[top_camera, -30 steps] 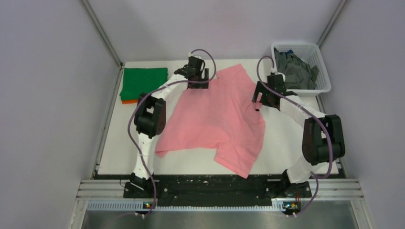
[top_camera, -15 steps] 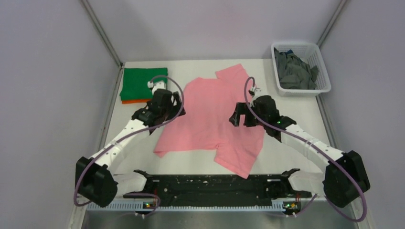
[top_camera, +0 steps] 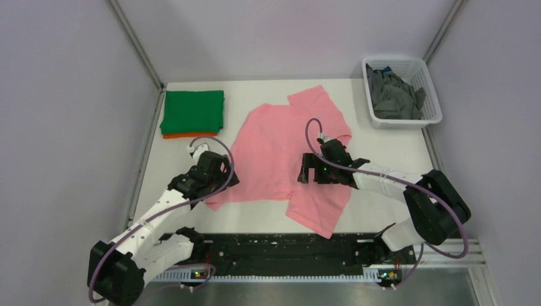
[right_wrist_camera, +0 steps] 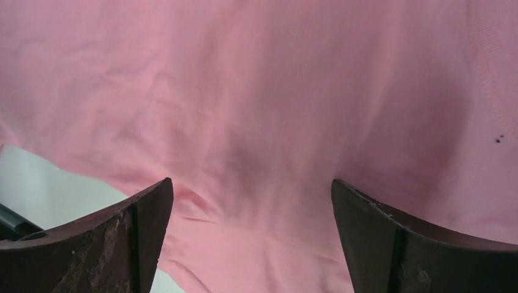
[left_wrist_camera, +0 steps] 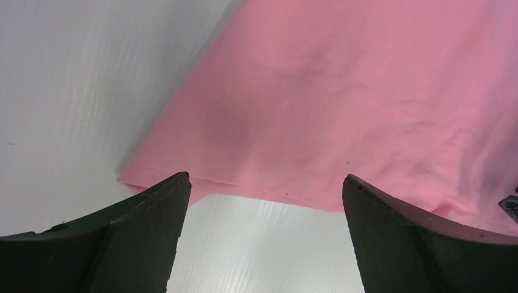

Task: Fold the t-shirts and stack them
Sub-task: Flatten out the tshirt

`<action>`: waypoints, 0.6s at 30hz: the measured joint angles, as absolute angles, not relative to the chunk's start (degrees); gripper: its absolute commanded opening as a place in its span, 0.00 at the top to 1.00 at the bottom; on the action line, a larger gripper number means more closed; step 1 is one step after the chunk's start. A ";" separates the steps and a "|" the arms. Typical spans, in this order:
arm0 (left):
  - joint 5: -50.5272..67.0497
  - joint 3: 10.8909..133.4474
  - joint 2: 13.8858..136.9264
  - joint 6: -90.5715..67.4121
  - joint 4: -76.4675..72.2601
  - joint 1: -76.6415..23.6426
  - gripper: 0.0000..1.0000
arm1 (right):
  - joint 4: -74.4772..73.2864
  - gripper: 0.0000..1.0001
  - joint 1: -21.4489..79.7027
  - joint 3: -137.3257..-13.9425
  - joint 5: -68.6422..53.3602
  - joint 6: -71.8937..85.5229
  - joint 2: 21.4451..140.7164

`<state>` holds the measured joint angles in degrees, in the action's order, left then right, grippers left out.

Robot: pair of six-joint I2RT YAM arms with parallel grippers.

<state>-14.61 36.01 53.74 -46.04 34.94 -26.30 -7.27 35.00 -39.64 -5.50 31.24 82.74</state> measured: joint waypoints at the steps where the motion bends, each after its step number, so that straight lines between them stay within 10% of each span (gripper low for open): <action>1: -14.59 35.70 53.76 -46.37 35.00 -26.30 0.01 | -6.81 0.01 34.57 -39.42 -5.28 31.70 83.18; 18: -9.17 33.47 53.52 -46.94 35.59 -27.14 0.05 | -1.41 0.01 14.33 -34.17 -5.17 36.01 79.24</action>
<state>-9.17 33.47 53.52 -46.94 35.59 -27.14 -1.41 14.33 -34.17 -5.17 36.01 79.24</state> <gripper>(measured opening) 0.966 0.985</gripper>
